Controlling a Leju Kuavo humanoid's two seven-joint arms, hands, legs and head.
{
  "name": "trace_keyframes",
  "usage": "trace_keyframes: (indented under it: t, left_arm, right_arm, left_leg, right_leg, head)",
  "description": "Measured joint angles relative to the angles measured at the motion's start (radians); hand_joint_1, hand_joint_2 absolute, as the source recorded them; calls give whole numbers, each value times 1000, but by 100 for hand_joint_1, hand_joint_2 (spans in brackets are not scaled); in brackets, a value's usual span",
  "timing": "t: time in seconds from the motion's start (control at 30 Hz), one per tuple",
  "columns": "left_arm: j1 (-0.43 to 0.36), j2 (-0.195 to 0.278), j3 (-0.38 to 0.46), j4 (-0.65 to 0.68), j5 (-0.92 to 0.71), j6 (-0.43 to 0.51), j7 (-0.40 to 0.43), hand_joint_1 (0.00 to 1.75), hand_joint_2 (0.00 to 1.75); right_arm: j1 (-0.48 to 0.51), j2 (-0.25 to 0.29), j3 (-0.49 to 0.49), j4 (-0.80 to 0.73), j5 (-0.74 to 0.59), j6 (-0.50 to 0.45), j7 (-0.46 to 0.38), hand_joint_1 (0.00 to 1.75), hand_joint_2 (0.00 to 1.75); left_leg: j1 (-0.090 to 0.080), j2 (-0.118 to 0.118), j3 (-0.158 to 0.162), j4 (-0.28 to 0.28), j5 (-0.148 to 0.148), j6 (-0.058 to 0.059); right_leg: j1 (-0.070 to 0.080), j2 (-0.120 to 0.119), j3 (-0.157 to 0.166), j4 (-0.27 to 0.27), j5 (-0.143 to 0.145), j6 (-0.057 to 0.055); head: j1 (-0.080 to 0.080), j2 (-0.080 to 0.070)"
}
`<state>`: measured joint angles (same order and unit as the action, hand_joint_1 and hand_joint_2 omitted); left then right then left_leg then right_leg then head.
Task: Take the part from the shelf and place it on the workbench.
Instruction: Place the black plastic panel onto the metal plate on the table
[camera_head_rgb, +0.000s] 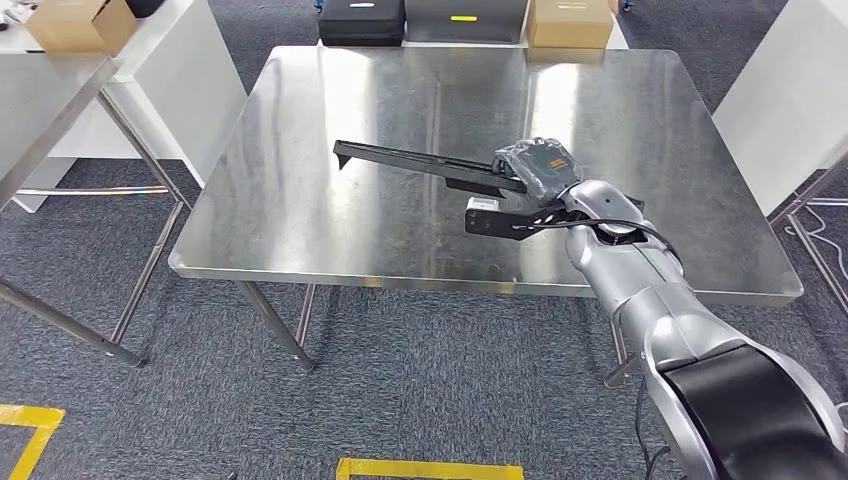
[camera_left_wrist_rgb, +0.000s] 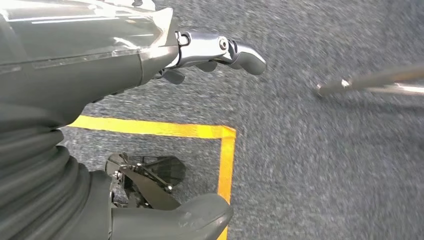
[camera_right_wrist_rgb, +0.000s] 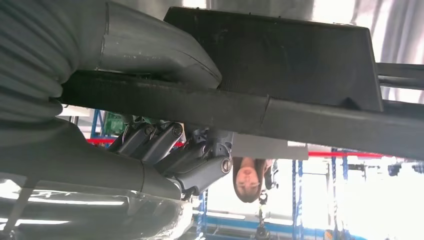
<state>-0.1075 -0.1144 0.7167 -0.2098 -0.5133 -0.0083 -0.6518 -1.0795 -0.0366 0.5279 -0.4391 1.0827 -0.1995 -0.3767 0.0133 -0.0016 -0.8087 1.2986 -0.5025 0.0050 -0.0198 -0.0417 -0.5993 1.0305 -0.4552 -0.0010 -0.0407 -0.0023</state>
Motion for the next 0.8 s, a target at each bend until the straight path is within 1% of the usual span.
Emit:
trace_keyframes:
  t: [0.03,0.07,0.1,0.13,0.17,0.2,0.23,0.27,0.3,0.33,0.37,0.4,0.43,0.47,0.5,0.53,0.6,0.63,0.67,0.7,0.73,0.77,0.8]
  left_arm:
    - [2,1,1,0,-1,2,0,0,175]
    - [3,2,2,0,-1,4,-1,0,175]
    - [2,3,3,0,-3,6,-1,0,175]
    - [2,4,4,0,-4,7,-2,0,175]
    - [1,5,6,0,-5,7,-2,0,175]
    - [2,6,6,0,-6,7,-2,0,175]
    - [3,6,7,0,-6,7,-2,0,175]
    - [5,6,7,0,-7,7,-2,0,175]
    - [6,6,8,0,-7,7,-2,0,175]
    - [5,5,8,0,-7,7,-2,0,175]
    - [4,5,9,0,-7,7,-3,0,175]
    - [1,5,9,0,-6,7,-3,0,175]
    - [0,5,10,0,-6,7,-3,0,175]
    - [0,4,10,0,-6,7,-3,0,175]
    - [2,4,11,0,-6,7,-4,0,175]
    - [4,3,11,0,-7,6,-4,0,175]
    - [6,2,12,0,-7,3,-3,0,175]
    - [6,1,13,0,-8,3,-2,0,175]
    - [7,2,14,0,-9,5,0,0,131]
    - [7,2,15,0,-11,7,3,0,87]
    - [9,3,16,0,-11,6,6,0,44]
    - [10,4,16,0,-11,0,9,0,0]
    - [11,4,17,0,-11,-6,12,0,0]
  right_arm:
    - [-2,-3,0,5,6,-3,9,175,175]
    - [-5,-6,0,9,12,-7,18,175,175]
    - [-10,-9,0,13,17,-13,26,175,175]
    - [-16,-14,0,17,20,-18,32,175,175]
    - [-22,-19,0,19,22,-22,34,175,175]
    - [-26,-23,0,22,22,-24,36,175,175]
    - [-29,-26,0,25,23,-25,37,175,175]
    - [-31,-27,0,27,24,-26,38,175,175]
    - [-31,-29,0,28,25,-26,38,175,175]
    - [-32,-31,0,30,25,-27,38,175,175]
    - [-33,-35,0,32,25,-28,39,175,175]
    - [-33,-39,0,35,27,-29,43,175,175]
    - [-31,-44,0,39,31,-31,55,175,175]
    - [-30,-49,0,43,39,-32,73,175,175]
    - [-29,-54,0,48,51,-33,97,131,131]
    - [-29,-59,1,51,64,-35,122,87,87]
    - [-38,-74,1,57,86,-38,154,0,0]
    - [-44,-82,0,59,92,-39,160,0,0]
    - [-49,-91,-1,62,94,-40,161,0,0]
    - [-52,-98,-3,65,96,-41,161,0,0]
    - [-54,-103,-5,67,97,-41,161,0,0]
    - [-54,-109,-7,70,99,-42,161,0,0]
    - [-55,-112,-8,72,100,-42,161,0,0]
  left_leg:
    - [-1,4,18,-35,24,3]
    - [-3,16,52,-99,55,9]
    - [-9,40,89,-166,78,16]
    - [-15,57,117,-219,94,23]
    - [-21,69,134,-250,99,28]
    - [-25,68,137,-259,96,31]
    - [-26,53,137,-262,97,34]
    - [-23,41,141,-267,99,38]
    - [-20,29,146,-273,102,43]
    - [-17,18,151,-279,106,49]
    - [-13,8,155,-283,109,54]
    - [-13,-4,155,-284,109,57]
    - [-13,-15,155,-284,110,60]
    - [-13,-28,155,-283,109,60]
    - [-13,-39,156,-283,109,60]
    - [-13,-50,156,-282,109,60]
    - [-12,-66,156,-278,106,56]
    - [-13,-72,154,-274,104,51]
    - [-15,-76,151,-272,102,47]
    - [-17,-78,149,-269,100,47]
    - [-19,-78,147,-267,100,50]
    - [-19,-77,147,-267,100,54]
    - [-19,-75,149,-267,100,59]
  right_leg:
    - [1,-11,1,0,-2,0]
    - [2,-22,4,0,-4,0]
    - [6,-32,7,0,-7,3]
    - [10,-43,9,0,-10,6]
    - [14,-53,12,-1,-14,11]
    - [17,-64,14,-2,-16,15]
    - [19,-75,18,-5,-19,19]
    - [19,-74,20,-4,-23,24]
    - [19,-58,18,5,-30,28]
    - [18,-33,8,32,-44,29]
    - [15,-2,-15,79,-64,28]
    - [12,21,-45,142,-88,26]
    - [11,32,-80,208,-109,25]
    - [10,36,-109,255,-120,28]
    - [9,37,-122,269,-115,34]
    - [8,38,-117,242,-94,43]
    - [2,40,-65,107,-32,60]
    - [1,43,-39,47,-9,60]
    - [1,45,-22,10,4,56]
    - [1,46,-15,-5,8,50]
    - [2,47,-12,-6,10,44]
    - [2,48,-12,-7,11,41]
    - [2,51,-12,-8,12,40]
  head:
    - [0,0]
    - [0,0]
    - [0,0]
    - [1,0]
    - [1,0]
    - [2,0]
    - [3,0]
    - [3,0]
    - [4,0]
    - [4,0]
    - [6,0]
    - [8,0]
    - [10,0]
    - [11,0]
    - [12,0]
    - [13,0]
    - [13,0]
    - [14,0]
    - [14,0]
    - [14,0]
    - [14,0]
    - [13,0]
    - [13,0]
